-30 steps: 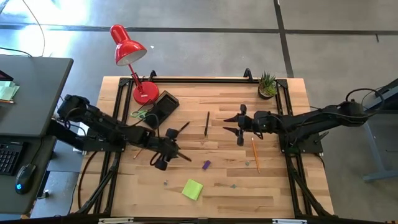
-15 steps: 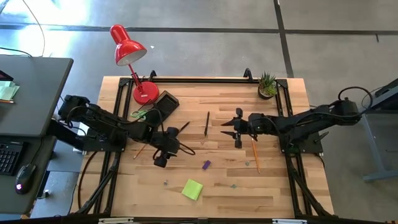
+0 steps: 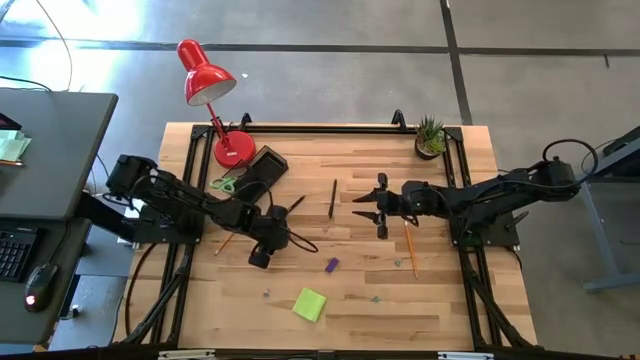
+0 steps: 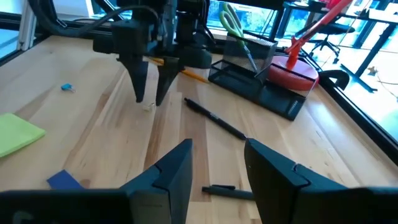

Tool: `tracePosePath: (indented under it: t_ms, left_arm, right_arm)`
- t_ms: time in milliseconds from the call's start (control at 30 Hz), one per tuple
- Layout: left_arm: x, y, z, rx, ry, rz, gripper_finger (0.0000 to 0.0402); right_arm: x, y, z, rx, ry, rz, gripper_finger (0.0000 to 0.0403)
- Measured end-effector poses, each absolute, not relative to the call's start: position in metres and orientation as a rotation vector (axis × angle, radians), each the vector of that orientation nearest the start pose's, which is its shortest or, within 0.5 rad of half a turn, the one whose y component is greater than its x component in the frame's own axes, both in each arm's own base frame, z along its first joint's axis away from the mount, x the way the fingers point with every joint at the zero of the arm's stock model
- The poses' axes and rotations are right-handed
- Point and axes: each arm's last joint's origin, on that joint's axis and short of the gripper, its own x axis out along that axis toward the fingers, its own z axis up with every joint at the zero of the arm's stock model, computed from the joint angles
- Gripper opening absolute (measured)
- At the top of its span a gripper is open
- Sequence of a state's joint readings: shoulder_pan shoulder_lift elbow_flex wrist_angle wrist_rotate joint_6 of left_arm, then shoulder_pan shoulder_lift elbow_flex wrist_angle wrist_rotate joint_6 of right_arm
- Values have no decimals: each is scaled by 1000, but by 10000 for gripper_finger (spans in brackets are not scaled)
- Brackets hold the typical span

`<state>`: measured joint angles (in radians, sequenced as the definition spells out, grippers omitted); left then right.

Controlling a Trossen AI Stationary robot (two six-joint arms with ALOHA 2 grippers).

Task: Pick and place office supplies into organizer
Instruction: Put the white binder clip into the desk organizer

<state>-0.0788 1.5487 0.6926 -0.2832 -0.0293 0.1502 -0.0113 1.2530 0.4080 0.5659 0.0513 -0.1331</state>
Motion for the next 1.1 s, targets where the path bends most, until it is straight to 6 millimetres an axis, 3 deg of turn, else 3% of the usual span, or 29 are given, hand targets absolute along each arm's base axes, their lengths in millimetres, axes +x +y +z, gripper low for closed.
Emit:
tracePosePath:
  t_ms: [1100]
  left_arm:
    - [263,-20,127,211,1138,-139,142]
  right_arm:
    - [238,-4,183,-144,292,-42,138]
